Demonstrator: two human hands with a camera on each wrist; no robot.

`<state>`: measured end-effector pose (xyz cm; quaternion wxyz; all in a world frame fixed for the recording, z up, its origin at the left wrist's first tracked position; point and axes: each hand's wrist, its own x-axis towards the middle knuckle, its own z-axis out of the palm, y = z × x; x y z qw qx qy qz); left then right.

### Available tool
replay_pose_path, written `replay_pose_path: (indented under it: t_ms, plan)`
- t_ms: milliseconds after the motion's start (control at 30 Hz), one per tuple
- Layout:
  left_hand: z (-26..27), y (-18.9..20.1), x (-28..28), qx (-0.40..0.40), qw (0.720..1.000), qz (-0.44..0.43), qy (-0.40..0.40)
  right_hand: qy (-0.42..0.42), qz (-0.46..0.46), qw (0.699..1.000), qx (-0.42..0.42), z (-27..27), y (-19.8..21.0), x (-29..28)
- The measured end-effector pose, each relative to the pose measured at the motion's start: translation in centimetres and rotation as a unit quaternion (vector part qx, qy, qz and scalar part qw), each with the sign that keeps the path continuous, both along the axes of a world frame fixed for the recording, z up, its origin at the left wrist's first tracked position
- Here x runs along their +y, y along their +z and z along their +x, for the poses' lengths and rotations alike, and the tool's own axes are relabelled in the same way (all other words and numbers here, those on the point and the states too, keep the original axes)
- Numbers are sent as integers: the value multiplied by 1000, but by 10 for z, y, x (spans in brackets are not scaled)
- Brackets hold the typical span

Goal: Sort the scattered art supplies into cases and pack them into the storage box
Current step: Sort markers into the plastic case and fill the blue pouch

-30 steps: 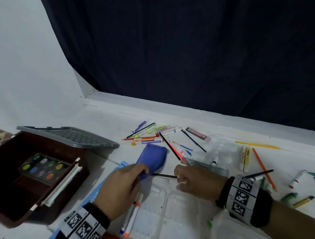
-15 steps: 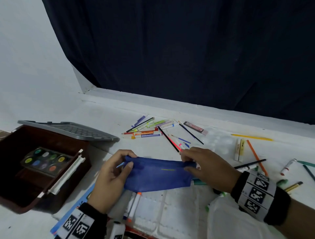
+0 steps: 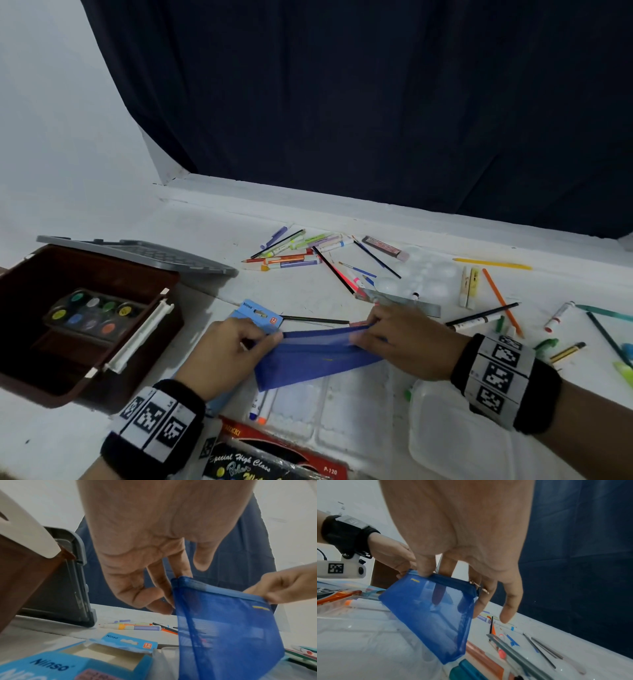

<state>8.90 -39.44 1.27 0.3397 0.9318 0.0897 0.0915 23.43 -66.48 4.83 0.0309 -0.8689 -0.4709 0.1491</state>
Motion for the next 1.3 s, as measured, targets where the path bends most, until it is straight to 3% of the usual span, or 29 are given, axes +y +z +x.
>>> replay_pose_path:
  t_ms: [100,200,300,500,600,667,800,1000,1300]
  plan:
    - [-1,0,-2,25,1000,16,1,-25,26,999,-2,-6,1,0]
    - [-7,0,-7,70,991,-106,-46,-37,88,995,8,-11,1,-6]
    - [-15,3,-16,101,980,-124,-115,-28,107,994,7,-16,0,-7]
    - [-21,15,-28,52,945,-317,-63,-41,210,974,79,-22,9,-22]
    - [-27,27,-26,0,937,-342,-74,-73,323,942,59,-20,28,-35]
    - [-30,33,-23,-30,936,-343,-77,-118,340,932,40,-12,39,-46]
    - [-26,44,-25,-58,925,-372,-42,-162,249,955,-25,23,35,-69]
    - [-7,55,-35,-104,911,-399,13,-151,1,987,-62,67,9,-70]
    - [11,47,-60,-102,917,-383,41,-107,-70,988,-87,88,-25,-59]
